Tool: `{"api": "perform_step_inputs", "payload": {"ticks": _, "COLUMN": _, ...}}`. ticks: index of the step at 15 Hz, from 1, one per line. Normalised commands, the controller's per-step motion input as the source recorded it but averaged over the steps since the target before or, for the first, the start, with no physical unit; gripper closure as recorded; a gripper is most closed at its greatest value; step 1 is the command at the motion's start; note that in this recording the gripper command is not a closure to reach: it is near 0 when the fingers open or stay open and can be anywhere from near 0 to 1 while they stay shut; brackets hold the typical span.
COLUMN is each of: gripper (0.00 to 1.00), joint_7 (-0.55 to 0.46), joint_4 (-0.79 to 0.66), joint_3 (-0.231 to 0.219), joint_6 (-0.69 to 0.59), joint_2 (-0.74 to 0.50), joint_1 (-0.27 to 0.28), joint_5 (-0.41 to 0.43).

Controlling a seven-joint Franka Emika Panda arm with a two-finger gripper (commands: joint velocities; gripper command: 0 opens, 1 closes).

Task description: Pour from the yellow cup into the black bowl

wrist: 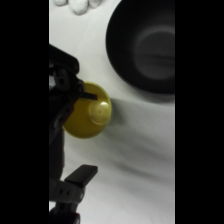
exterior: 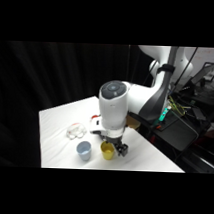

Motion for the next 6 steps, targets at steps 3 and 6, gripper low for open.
{"api": "perform_step_inputs", "payload": {"ticks": 3, "gripper": 0.00, "joint_7": 0.05, "joint_4": -0.55, "joint_3": 0.081, "joint_6": -0.12, "joint_2": -0.94, "joint_1": -0.011, "joint_5": 0.109}}
{"api": "perform_step_inputs", "payload": {"ticks": 6, "gripper": 0.00, "joint_7": 0.10, "joint_4": -0.46, "joint_3": 0.088, "joint_6": -0.21, "joint_2": -0.94, "joint_1": -0.049, "joint_5": 0.127}}
